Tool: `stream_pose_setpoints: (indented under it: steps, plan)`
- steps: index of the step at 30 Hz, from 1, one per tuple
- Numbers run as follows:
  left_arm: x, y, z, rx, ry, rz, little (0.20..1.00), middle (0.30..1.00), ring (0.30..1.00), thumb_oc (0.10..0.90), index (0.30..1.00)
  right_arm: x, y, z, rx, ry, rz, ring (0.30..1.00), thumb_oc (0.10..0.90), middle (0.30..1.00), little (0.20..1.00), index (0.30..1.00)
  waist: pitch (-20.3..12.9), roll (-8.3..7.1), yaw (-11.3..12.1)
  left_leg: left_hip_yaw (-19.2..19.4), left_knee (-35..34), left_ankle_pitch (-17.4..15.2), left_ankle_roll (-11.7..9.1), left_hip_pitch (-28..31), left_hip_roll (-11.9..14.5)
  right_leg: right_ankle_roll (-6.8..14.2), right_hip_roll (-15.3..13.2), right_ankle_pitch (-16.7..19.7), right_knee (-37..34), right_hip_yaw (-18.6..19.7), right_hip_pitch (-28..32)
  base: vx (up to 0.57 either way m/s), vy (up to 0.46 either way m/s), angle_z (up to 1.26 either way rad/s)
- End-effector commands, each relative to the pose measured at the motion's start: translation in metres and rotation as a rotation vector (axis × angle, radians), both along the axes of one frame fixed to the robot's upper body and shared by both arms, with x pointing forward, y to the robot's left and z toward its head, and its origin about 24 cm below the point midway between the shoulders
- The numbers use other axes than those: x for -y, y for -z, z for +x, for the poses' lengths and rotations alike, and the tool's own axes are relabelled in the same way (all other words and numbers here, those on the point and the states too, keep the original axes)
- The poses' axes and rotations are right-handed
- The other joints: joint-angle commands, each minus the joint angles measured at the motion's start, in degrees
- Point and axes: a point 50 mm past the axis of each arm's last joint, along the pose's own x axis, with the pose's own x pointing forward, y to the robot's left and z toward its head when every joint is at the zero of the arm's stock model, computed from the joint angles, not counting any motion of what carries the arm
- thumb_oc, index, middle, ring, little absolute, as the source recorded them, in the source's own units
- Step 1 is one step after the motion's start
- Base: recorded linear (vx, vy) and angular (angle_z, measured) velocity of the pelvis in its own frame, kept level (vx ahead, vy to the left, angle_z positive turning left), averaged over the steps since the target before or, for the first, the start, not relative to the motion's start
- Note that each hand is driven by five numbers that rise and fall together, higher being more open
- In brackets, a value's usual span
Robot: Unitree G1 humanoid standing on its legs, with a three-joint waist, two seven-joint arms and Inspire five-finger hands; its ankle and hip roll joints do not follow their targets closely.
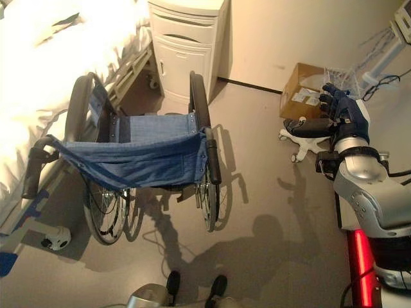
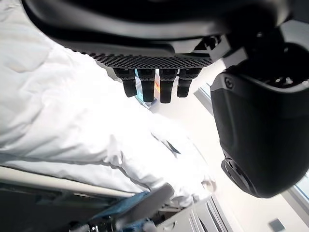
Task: Push the wheelchair next to the bed
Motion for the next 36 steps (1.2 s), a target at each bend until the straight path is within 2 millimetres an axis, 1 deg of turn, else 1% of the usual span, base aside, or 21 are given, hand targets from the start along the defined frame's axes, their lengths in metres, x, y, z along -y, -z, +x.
stream_pose_setpoints:
  steps: [1,4,7,8,9,12,14,15,17,20,23,24,26,27,28,30,31,32,34,35,36]
  plan:
    - [-0.003,-0.046,-0.012,0.151,-0.027,0.186,0.9,0.9,0.9,0.8,0.9,0.002,-0.051,-0.013,0.332,0.067,0.002,0.9,0.8,0.9,0.9,0.9,-6.6,-0.42,-1.32,-6.32,1.33,0.57,-6.27,-3.23,0.87,1.62,2.7,-2.97,-2.29,-2.24,8.46,-0.04,0.003,-0.23]
    - [-0.002,-0.029,-0.016,0.123,-0.023,0.141,0.9,0.9,0.9,0.8,0.9,0.01,-0.036,-0.02,0.289,0.103,0.012,0.9,0.8,0.9,0.9,0.9,-6.66,-0.29,-1.8,-6.21,1.01,0.64,-6.39,-3.15,1.02,1.8,2.67,-2.87,-2.44,-2.0,8.28,-0.04,0.005,-0.06]
    - [-0.004,-0.008,-0.022,0.082,-0.033,0.067,0.9,0.9,0.9,0.8,0.9,0.024,-0.014,-0.029,0.219,0.146,0.043,0.9,0.8,0.9,0.9,0.9,-6.67,-0.17,-2.12,-5.99,0.72,0.89,-6.36,-3.12,1.14,1.86,2.62,-2.82,-2.5,-1.86,8.21,-0.04,0.004,-0.01]
    - [-0.004,-0.007,-0.023,0.078,-0.033,0.063,0.9,0.9,0.9,0.8,0.9,0.025,-0.013,-0.03,0.214,0.151,0.044,0.9,0.8,0.9,0.9,0.9,-6.71,-0.16,-2.09,-5.97,0.68,0.91,-6.36,-3.11,1.14,1.86,2.63,-2.82,-2.5,-1.85,8.2,-0.05,-0.002,-0.1]
    - [-0.006,0.006,-0.03,0.043,-0.053,0.019,0.9,0.9,0.9,0.8,0.9,0.036,0.003,-0.035,0.165,0.201,0.066,0.9,0.8,0.9,0.9,0.9,-6.78,-0.14,-2.2,-5.83,0.43,1.06,-6.44,-3.08,1.22,1.95,2.6,-2.81,-2.54,-1.94,8.19,-0.05,-0.005,-0.14]
    - [-0.014,0.033,-0.05,-0.017,-0.138,-0.063,0.9,0.9,0.9,0.8,0.9,0.058,0.032,-0.05,0.058,0.301,0.095,0.9,0.8,0.9,0.9,0.9,-6.92,-0.15,-2.5,-5.62,0.06,1.29,-6.49,-3.05,1.32,2.03,2.54,-2.76,-2.72,-2.2,8.22,-0.05,-0.007,-0.08]
    - [-0.02,0.048,-0.059,-0.053,-0.192,-0.112,0.9,0.9,0.9,0.8,0.9,0.068,0.049,-0.056,-0.004,0.368,0.122,0.9,0.8,0.9,0.9,0.9,-6.94,-0.15,-2.6,-5.59,-0.03,1.38,-6.48,-3.02,1.31,2.09,2.46,-2.67,-2.85,-2.37,8.31,-0.03,-0.004,-0.02]
    - [-0.024,0.061,-0.064,-0.06,-0.236,-0.173,0.9,0.9,0.9,0.8,0.9,0.075,0.064,-0.06,-0.046,0.417,0.149,0.9,0.8,0.9,0.9,0.9,-7.01,-0.16,-2.53,-5.62,-0.06,1.42,-6.46,-3.05,1.28,2.15,2.36,-2.61,-2.88,-2.61,8.31,-0.03,-0.003,0.0]
    - [-0.028,0.073,-0.069,-0.078,-0.279,-0.218,0.9,0.9,0.9,0.8,0.9,0.08,0.078,-0.062,-0.084,0.456,0.176,0.9,0.8,0.9,0.9,0.9,-6.97,-0.11,-2.49,-5.61,-0.03,1.46,-6.47,-3.1,1.28,2.21,2.26,-2.55,-2.88,-2.83,8.28,0.0,0.0,0.0]
    - [-0.025,0.124,-0.078,-0.136,-0.361,-0.42,0.9,0.9,0.9,0.8,0.9,0.085,0.122,-0.071,-0.223,0.558,0.273,0.9,0.8,0.9,0.9,0.9,-6.57,-0.13,-2.37,-5.74,0.13,1.57,-6.36,-3.2,1.14,2.31,2.03,-2.45,-2.66,-3.3,8.17,-0.01,0.0,-0.01]
    - [-0.019,0.151,-0.083,-0.165,-0.38,-0.544,0.9,0.9,0.9,0.8,0.9,0.084,0.145,-0.078,-0.302,0.591,0.318,0.9,0.8,0.9,0.9,0.9,-6.37,-0.11,-2.27,-5.93,0.2,1.67,-6.28,-3.3,1.04,2.31,1.97,-2.42,-2.5,-3.51,8.12,-0.02,0.005,0.06]
    - [-0.015,0.163,-0.083,-0.181,-0.376,-0.597,0.9,0.9,0.9,0.8,0.9,0.083,0.154,-0.08,-0.332,0.602,0.337,0.9,0.8,0.9,0.9,0.9,-6.31,-0.06,-2.25,-6.0,0.21,1.69,-6.24,-3.33,1.0,2.3,1.96,-2.44,-2.43,-3.62,8.1,-0.02,0.012,0.03]
    - [0.003,0.197,-0.081,-0.234,-0.356,-0.737,0.9,0.9,0.9,0.8,0.9,0.08,0.188,-0.089,-0.427,0.631,0.384,0.9,0.8,0.9,0.9,0.9,-6.14,-0.03,-2.13,-6.18,0.22,1.75,-6.16,-3.34,0.89,2.25,1.95,-2.42,-2.23,-3.84,8.07,-0.01,0.009,0.03]
    - [0.019,0.221,-0.078,-0.325,-0.32,-0.81,0.9,0.9,0.9,0.8,0.9,0.079,0.212,-0.097,-0.514,0.665,0.398,0.9,0.8,0.9,0.9,0.9,-6.02,0.0,-1.98,-6.23,0.24,1.67,-6.13,-3.3,0.85,2.3,1.86,-2.37,-2.04,-4.23,8.07,-0.02,0.013,0.09]
    - [0.023,0.227,-0.077,-0.337,-0.316,-0.824,0.9,0.9,0.9,0.8,0.9,0.078,0.217,-0.099,-0.529,0.67,0.401,0.9,0.8,0.9,0.9,0.9,-5.99,0.02,-1.95,-6.28,0.26,1.69,-6.11,-3.32,0.83,2.32,1.83,-2.33,-1.99,-4.31,8.06,-0.02,0.01,0.13]
    - [0.051,0.263,-0.076,-0.435,-0.306,-1.002,0.9,0.9,0.9,0.8,0.9,0.068,0.247,-0.108,-0.651,0.692,0.48,0.9,0.8,0.9,0.9,0.9,-5.98,0.2,-1.73,-6.41,0.38,1.77,-6.03,-3.46,0.75,2.43,1.65,-2.14,-1.91,-4.86,8.13,-0.02,0.006,0.07]
    - [0.056,0.269,-0.076,-0.453,-0.3,-1.02,0.9,0.9,0.9,0.8,0.9,0.066,0.253,-0.11,-0.67,0.693,0.486,0.9,0.8,0.9,0.9,0.9,-5.99,0.22,-1.73,-6.42,0.39,1.76,-6.01,-3.47,0.73,2.43,1.64,-2.12,-1.88,-4.89,8.12,0.0,0.0,0.0]
    - [0.078,0.29,-0.077,-0.519,-0.284,-1.117,0.9,0.9,0.9,0.8,0.9,0.059,0.271,-0.117,-0.742,0.696,0.508,0.9,0.8,0.9,0.9,0.9,-6.07,0.28,-1.66,-6.48,0.39,1.74,-5.85,-3.54,0.66,2.47,1.58,-1.98,-1.84,-5.05,8.1,0.0,0.0,0.0]
    - [0.094,0.303,-0.079,-0.555,-0.271,-1.184,0.9,0.9,0.9,0.8,0.9,0.05,0.283,-0.122,-0.796,0.687,0.533,0.9,0.8,0.9,0.9,0.9,-6.17,0.37,-1.61,-6.58,0.35,1.71,-5.81,-3.57,0.6,2.52,1.57,-1.89,-1.85,-5.12,8.09,0.0,0.005,0.03]
    - [0.109,0.316,-0.085,-0.628,-0.234,-1.254,0.9,0.9,0.9,0.8,0.9,0.041,0.296,-0.129,-0.877,0.658,0.545,0.9,0.8,0.9,0.9,0.9,-6.27,0.44,-1.63,-6.65,0.24,1.61,-5.76,-3.48,0.5,2.5,1.55,-1.84,-1.88,-5.12,8.12,0.0,0.012,0.13]
    - [0.116,0.324,-0.089,-0.66,-0.219,-1.258,0.9,0.9,0.9,0.8,0.9,0.037,0.303,-0.132,-0.908,0.652,0.55,0.9,0.8,0.9,0.9,0.9,-6.37,0.49,-1.57,-6.65,0.22,1.58,-5.72,-3.48,0.48,2.49,1.52,-1.78,-1.92,-5.21,8.14,0.01,0.012,0.15]
